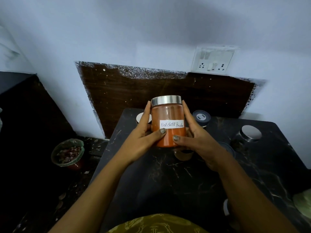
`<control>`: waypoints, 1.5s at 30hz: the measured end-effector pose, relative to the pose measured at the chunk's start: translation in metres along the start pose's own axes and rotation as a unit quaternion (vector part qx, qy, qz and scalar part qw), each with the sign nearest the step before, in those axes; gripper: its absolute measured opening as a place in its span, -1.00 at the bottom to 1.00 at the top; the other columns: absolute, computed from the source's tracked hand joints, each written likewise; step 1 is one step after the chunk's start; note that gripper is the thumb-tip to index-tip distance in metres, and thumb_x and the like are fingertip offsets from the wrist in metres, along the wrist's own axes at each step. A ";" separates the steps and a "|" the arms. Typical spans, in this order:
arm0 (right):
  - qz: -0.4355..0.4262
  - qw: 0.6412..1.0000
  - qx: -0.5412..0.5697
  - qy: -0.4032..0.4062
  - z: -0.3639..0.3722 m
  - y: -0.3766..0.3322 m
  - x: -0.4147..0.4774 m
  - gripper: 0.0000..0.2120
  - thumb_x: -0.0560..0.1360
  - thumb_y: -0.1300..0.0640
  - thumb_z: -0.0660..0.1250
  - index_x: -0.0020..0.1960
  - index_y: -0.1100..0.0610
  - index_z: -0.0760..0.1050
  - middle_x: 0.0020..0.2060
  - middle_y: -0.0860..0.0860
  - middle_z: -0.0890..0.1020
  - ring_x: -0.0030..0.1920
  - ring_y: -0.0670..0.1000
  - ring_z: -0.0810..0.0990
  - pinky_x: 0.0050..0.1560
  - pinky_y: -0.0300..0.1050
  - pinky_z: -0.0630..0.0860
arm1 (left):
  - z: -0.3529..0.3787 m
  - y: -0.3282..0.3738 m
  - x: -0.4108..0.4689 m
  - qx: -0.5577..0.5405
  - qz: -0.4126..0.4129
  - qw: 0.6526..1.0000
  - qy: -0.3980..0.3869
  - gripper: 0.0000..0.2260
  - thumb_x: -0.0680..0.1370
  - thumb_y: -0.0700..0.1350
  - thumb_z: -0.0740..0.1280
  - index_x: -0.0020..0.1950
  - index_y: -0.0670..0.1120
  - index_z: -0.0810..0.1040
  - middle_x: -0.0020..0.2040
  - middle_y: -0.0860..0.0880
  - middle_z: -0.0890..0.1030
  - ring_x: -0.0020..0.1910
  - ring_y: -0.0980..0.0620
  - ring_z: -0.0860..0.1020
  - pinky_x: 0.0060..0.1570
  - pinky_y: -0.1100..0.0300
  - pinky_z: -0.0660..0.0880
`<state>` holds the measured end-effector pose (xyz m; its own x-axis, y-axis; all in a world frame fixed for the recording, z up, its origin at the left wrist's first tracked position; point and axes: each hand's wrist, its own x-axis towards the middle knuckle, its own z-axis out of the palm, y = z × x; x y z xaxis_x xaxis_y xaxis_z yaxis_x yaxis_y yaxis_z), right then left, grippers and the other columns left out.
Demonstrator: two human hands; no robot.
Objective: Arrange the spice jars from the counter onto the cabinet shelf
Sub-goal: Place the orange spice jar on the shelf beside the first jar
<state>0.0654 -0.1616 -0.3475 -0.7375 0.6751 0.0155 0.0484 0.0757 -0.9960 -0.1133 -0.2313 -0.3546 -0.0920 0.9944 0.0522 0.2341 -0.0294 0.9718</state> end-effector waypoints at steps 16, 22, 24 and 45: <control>-0.006 0.999 -0.034 -0.024 0.000 -0.016 0.002 0.13 0.21 -0.19 0.48 0.45 -0.32 -0.30 0.24 -0.26 0.37 0.16 -0.16 0.58 -0.02 -0.26 0.56 | -0.006 0.016 -0.005 0.049 0.060 0.997 -0.020 0.00 0.30 0.18 0.40 0.47 0.25 -0.28 0.17 0.45 0.30 0.12 0.46 0.45 0.01 0.42 0.49; -0.046 0.996 -0.072 -0.002 -0.001 -0.041 0.011 0.06 0.21 -0.20 0.41 0.39 -0.40 -0.31 0.14 -0.39 0.36 0.06 -0.38 0.55 -0.09 -0.41 0.52 | -0.022 0.043 0.007 0.084 0.103 0.991 -0.012 -0.02 0.29 0.25 0.35 0.47 0.26 -0.29 0.17 0.49 0.29 0.13 0.42 0.46 0.07 0.38 0.50; -0.069 0.993 -0.093 0.006 -0.004 -0.056 0.018 0.03 0.19 -0.25 0.40 0.35 -0.45 -0.30 0.12 -0.42 0.33 0.03 -0.44 0.52 -0.10 -0.44 0.51 | -0.029 0.056 0.015 0.087 0.125 0.988 -0.011 -0.03 0.31 0.23 0.36 0.47 0.27 -0.28 0.16 0.50 0.32 0.13 0.43 0.46 0.07 0.43 0.48; -0.317 0.924 -0.192 0.094 -0.051 -0.272 0.117 -0.04 0.33 -0.02 0.41 0.34 -0.45 -0.27 0.18 -0.33 0.40 0.11 -0.23 0.57 -0.10 -0.43 0.52 | -0.107 0.258 0.120 0.144 0.361 0.914 0.120 -0.24 0.38 0.18 0.37 0.41 0.36 -0.06 0.14 0.17 0.46 -0.02 0.11 0.59 -0.09 0.31 0.56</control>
<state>0.0008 -0.0658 -0.0702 -0.5716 0.5188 0.6357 -0.0901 0.7304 -0.6771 -0.1677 -0.1303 -0.0729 -0.0148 0.6750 0.7377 0.5598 -0.6057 0.5654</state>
